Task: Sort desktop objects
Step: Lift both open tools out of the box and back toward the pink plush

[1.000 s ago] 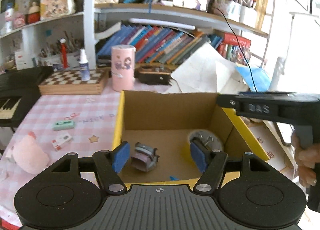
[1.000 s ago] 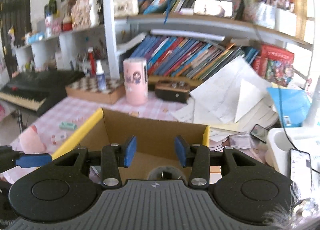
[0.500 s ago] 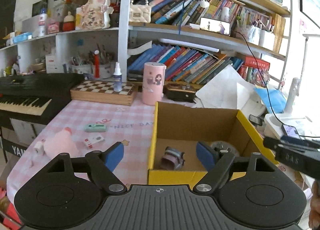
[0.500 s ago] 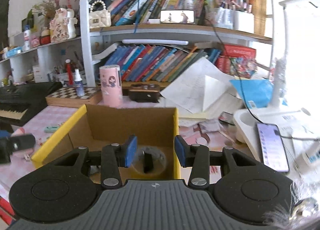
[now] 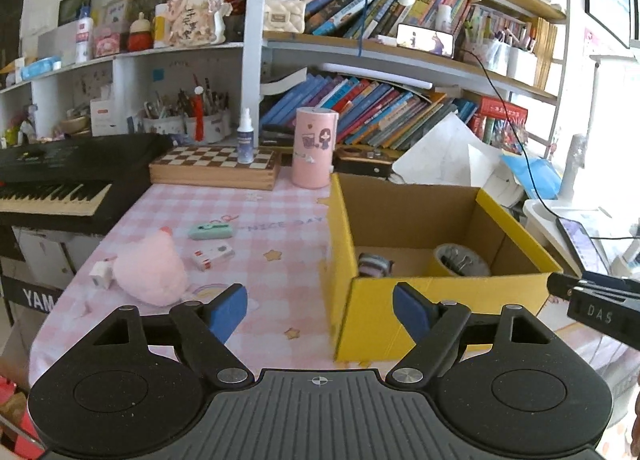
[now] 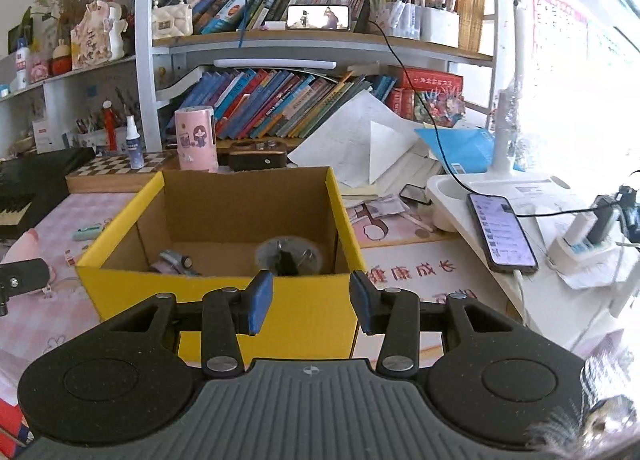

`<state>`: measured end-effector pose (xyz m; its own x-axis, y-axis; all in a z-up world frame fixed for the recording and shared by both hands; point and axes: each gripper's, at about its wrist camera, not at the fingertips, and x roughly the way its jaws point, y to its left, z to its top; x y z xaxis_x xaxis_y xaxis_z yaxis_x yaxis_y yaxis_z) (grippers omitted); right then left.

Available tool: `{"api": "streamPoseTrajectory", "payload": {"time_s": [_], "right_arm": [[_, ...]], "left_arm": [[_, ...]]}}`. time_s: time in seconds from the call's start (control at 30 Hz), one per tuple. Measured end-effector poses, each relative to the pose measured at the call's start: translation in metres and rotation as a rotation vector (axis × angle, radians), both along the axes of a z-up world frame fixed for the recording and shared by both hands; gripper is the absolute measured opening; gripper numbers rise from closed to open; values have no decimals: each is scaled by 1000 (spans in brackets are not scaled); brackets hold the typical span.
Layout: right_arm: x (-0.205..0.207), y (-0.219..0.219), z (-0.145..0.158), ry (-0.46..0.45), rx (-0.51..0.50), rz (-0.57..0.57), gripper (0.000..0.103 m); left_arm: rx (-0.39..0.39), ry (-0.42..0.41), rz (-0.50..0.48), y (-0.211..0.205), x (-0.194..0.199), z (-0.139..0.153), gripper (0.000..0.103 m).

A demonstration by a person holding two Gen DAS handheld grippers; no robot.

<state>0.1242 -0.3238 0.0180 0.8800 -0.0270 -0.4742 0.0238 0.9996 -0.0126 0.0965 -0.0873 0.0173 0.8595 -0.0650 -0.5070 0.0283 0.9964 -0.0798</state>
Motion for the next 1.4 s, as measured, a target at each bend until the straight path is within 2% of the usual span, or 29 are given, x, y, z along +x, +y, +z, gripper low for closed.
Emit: {"api": "streamPoseTrajectory", "payload": {"time_s": [0.17, 0.43, 0.67, 0.83, 1.0, 1.07, 1.4], "right_arm": [[-22, 24, 0, 3, 7, -31, 40], [-63, 59, -14, 111, 85, -81, 40], [-93, 87, -22, 122, 82, -54, 42], [-108, 103, -28, 146, 96, -48, 42], [-114, 118, -30, 166, 109, -13, 43], [-115, 124, -31, 174, 110, 8, 44], [-121, 160, -27, 169, 82, 145, 44]], "left_arm": [[-1, 18, 0, 27, -22, 0, 82], [26, 53, -26, 58, -50, -5, 82], [33, 102, -50, 76, -67, -15, 83], [40, 105, -44, 89, -80, -15, 83], [43, 124, -34, 101, -88, -17, 84], [44, 132, -22, 106, -92, -18, 88], [28, 133, 39, 130, -103, -18, 89]]}}
